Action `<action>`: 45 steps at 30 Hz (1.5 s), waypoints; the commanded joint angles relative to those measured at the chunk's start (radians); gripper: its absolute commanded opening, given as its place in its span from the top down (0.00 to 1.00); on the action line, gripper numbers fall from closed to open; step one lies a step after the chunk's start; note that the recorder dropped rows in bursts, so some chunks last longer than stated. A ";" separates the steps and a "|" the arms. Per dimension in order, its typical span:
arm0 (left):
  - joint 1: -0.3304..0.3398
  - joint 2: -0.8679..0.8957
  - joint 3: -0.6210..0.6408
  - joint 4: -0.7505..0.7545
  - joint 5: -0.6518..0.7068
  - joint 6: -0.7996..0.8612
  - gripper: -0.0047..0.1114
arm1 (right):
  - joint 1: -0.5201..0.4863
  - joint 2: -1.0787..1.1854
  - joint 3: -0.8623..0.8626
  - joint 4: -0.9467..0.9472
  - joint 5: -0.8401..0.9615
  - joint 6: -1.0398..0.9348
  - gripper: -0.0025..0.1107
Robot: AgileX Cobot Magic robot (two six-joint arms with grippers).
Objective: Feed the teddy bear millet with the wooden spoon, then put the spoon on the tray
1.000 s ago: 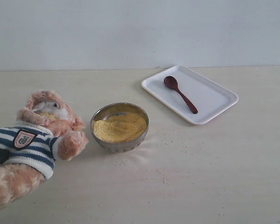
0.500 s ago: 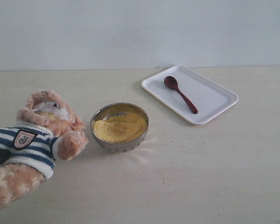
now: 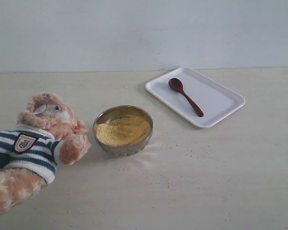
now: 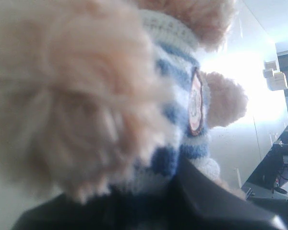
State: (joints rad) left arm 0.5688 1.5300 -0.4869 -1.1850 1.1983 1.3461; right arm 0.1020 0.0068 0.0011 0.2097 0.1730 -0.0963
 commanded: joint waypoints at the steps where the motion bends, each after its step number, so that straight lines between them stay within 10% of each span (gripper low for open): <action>1: 0.005 -0.009 0.004 -0.011 0.023 0.008 0.90 | -0.002 -0.007 -0.001 -0.001 -0.003 -0.006 0.98; 26: 0.003 0.002 0.004 -0.083 -0.062 -0.014 0.90 | -0.002 -0.007 -0.001 -0.001 -0.003 -0.002 0.98; 42: 0.003 0.371 -0.007 -0.351 -0.102 0.229 0.90 | -0.002 -0.007 -0.001 0.007 -0.003 0.000 0.98; 45: 0.003 0.371 -0.027 -0.351 -0.050 0.224 0.75 | -0.002 -0.007 -0.001 0.007 -0.003 0.000 0.98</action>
State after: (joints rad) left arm 0.5688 1.8994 -0.4968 -1.5224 1.0875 1.5672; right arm 0.1020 0.0068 0.0011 0.2199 0.1730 -0.0963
